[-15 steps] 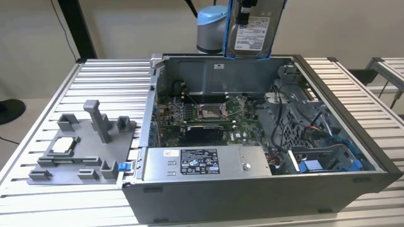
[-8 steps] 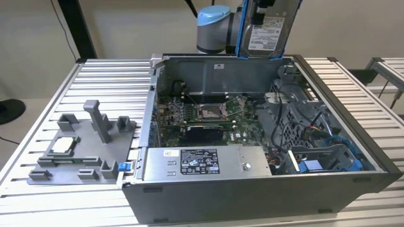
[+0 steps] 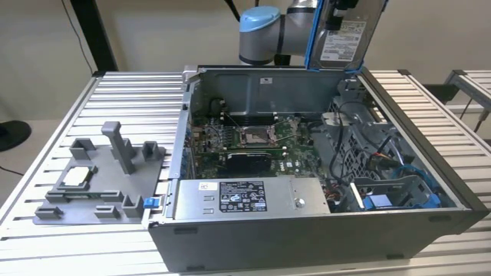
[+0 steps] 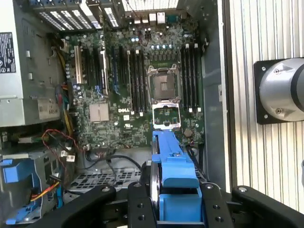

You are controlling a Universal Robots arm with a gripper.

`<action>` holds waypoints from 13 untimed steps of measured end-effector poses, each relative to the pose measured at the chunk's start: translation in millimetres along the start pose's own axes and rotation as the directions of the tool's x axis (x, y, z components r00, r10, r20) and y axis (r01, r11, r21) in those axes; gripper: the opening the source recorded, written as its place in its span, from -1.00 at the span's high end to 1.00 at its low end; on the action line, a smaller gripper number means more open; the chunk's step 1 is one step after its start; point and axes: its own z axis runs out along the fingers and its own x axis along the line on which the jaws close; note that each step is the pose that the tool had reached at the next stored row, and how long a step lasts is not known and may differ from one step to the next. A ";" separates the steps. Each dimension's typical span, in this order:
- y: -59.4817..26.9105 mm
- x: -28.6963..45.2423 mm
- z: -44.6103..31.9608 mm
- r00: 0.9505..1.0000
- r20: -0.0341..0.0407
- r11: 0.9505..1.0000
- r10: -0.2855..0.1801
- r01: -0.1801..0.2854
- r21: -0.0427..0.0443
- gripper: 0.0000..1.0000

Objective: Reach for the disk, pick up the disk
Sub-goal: 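Pick up the disk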

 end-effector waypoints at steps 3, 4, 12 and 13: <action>-13.4 -1.3 -0.2 1.000 0.000 1.000 -0.001 0.001 0.000 1.00; -18.0 -1.7 -0.3 1.000 0.000 1.000 -0.001 0.001 -0.001 1.00; -29.8 1.7 -0.5 1.000 0.000 1.000 -0.001 0.001 -0.002 1.00; -30.1 4.1 -0.6 1.000 0.000 1.000 -0.001 0.001 -0.002 1.00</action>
